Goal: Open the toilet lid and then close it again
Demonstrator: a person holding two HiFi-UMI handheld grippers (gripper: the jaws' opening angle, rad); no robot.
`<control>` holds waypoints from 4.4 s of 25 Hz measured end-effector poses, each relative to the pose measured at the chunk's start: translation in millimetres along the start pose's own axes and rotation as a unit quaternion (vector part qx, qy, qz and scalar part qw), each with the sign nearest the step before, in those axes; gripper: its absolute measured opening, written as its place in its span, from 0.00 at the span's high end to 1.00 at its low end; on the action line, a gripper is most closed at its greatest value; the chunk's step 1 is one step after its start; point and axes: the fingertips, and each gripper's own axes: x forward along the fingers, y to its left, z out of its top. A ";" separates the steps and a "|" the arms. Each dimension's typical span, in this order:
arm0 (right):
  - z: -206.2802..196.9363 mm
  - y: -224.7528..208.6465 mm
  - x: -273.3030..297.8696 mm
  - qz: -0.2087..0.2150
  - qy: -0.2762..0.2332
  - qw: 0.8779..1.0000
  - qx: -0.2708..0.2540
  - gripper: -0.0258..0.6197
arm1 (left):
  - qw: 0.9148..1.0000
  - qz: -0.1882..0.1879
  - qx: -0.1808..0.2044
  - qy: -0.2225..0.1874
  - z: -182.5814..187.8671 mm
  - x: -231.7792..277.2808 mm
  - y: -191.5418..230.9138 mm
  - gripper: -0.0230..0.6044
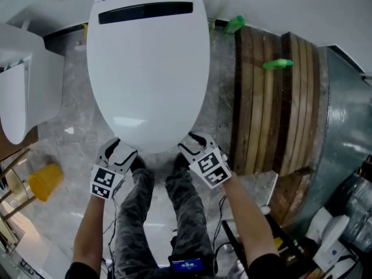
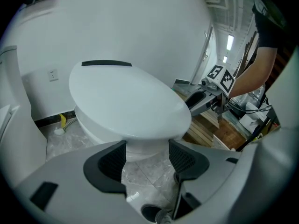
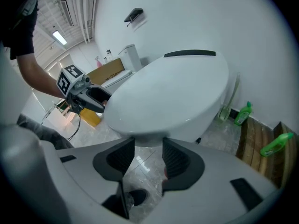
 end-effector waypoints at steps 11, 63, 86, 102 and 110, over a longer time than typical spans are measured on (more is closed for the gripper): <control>46.2 24.8 -68.3 0.035 -0.016 0.999 0.022 0.67 | 0.999 -0.022 -0.015 -0.046 49.2 -61.6 -20.6 0.52; 377.6 -8.4 -298.3 0.085 -0.201 0.963 0.156 0.67 | 0.961 0.131 0.157 -0.188 391.6 -258.4 13.9 0.54; 454.1 -24.9 -312.4 -0.128 -0.195 0.965 -0.124 0.67 | 0.965 0.125 0.066 -0.220 476.3 -270.7 64.8 0.62; 529.6 -79.9 -306.9 -0.275 -0.182 0.940 -0.085 0.70 | 0.968 0.081 0.081 -0.223 551.1 -272.7 115.5 0.64; 568.3 -118.5 -308.9 -0.272 -0.196 0.939 -0.070 0.77 | 0.964 0.109 0.085 -0.226 587.4 -262.4 144.9 0.68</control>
